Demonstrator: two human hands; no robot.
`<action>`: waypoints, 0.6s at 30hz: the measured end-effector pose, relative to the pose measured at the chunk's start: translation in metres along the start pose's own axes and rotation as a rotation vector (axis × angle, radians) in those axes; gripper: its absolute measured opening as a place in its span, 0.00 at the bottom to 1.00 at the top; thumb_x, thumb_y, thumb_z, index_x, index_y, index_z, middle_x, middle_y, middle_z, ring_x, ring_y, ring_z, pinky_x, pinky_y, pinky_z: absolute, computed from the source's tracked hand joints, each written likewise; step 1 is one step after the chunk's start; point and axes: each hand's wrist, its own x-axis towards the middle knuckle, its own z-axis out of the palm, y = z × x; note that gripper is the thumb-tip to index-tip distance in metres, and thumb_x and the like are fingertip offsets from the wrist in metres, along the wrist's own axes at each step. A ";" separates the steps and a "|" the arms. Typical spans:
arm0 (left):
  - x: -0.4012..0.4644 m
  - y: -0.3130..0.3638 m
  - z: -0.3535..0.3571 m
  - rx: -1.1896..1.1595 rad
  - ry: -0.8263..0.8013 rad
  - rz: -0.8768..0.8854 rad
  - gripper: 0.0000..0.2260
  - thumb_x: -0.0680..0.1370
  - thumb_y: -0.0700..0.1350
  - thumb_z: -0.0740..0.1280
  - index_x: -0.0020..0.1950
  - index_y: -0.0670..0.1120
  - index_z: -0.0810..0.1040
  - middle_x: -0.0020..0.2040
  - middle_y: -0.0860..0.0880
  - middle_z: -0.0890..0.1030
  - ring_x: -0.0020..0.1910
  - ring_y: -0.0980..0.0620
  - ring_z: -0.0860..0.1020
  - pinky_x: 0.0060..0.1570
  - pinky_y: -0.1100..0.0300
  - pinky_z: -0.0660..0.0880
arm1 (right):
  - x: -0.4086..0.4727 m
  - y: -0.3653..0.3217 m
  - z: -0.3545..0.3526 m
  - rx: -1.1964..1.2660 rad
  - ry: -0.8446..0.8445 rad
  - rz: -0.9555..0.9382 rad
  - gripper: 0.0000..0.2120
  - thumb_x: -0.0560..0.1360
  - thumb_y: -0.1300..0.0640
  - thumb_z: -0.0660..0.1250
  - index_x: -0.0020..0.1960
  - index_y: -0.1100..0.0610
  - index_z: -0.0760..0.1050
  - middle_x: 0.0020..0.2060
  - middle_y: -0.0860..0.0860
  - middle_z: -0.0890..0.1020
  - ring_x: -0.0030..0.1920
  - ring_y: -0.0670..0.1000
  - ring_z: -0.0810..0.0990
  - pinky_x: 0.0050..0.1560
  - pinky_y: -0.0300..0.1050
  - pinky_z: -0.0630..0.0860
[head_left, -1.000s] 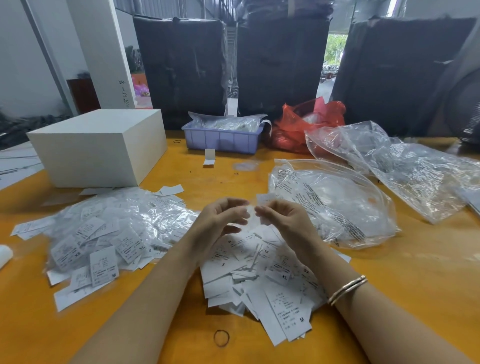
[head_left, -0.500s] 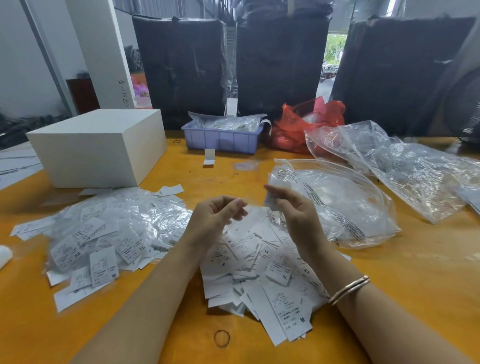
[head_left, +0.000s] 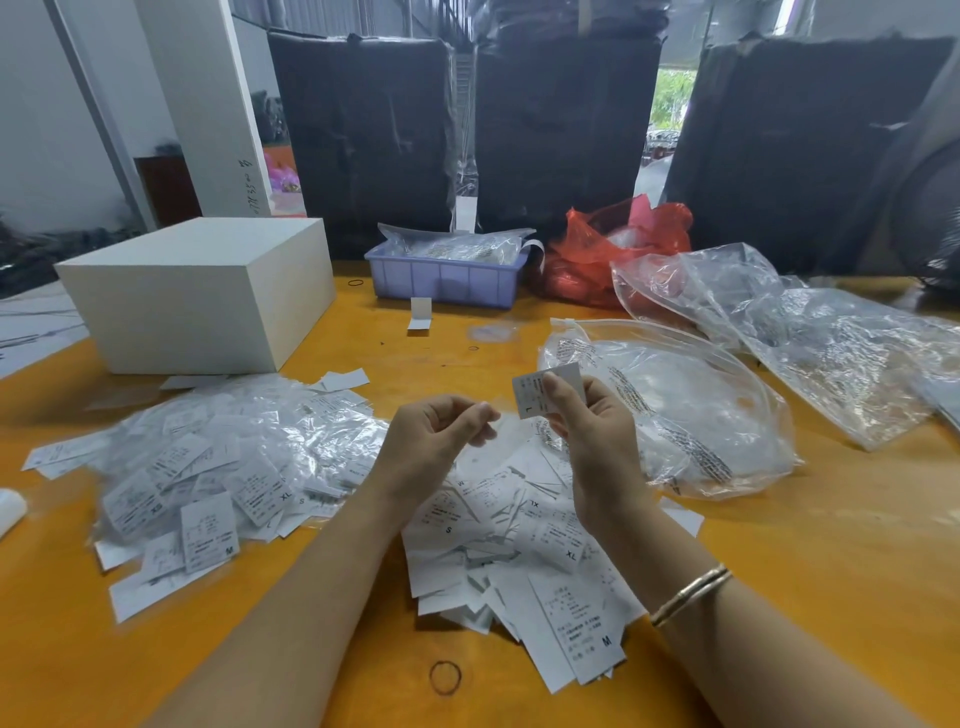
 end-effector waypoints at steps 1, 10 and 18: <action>0.000 0.000 0.000 0.003 0.001 0.000 0.05 0.76 0.43 0.67 0.42 0.47 0.81 0.33 0.54 0.83 0.33 0.62 0.78 0.34 0.74 0.71 | -0.001 0.001 0.001 -0.021 -0.002 -0.004 0.03 0.75 0.57 0.67 0.43 0.56 0.76 0.33 0.47 0.79 0.35 0.40 0.77 0.37 0.29 0.72; 0.002 -0.003 0.000 0.038 0.057 -0.002 0.05 0.76 0.43 0.67 0.42 0.47 0.81 0.33 0.54 0.83 0.33 0.62 0.78 0.35 0.73 0.71 | -0.004 0.005 0.004 -0.104 -0.050 -0.014 0.03 0.76 0.56 0.66 0.44 0.55 0.76 0.35 0.47 0.80 0.36 0.40 0.77 0.36 0.30 0.72; 0.002 -0.005 -0.001 0.101 0.112 0.030 0.05 0.76 0.42 0.68 0.41 0.48 0.81 0.32 0.54 0.82 0.33 0.61 0.79 0.36 0.71 0.74 | -0.005 0.006 0.004 -0.282 -0.111 -0.013 0.04 0.77 0.58 0.64 0.46 0.56 0.77 0.37 0.50 0.80 0.38 0.45 0.77 0.39 0.35 0.72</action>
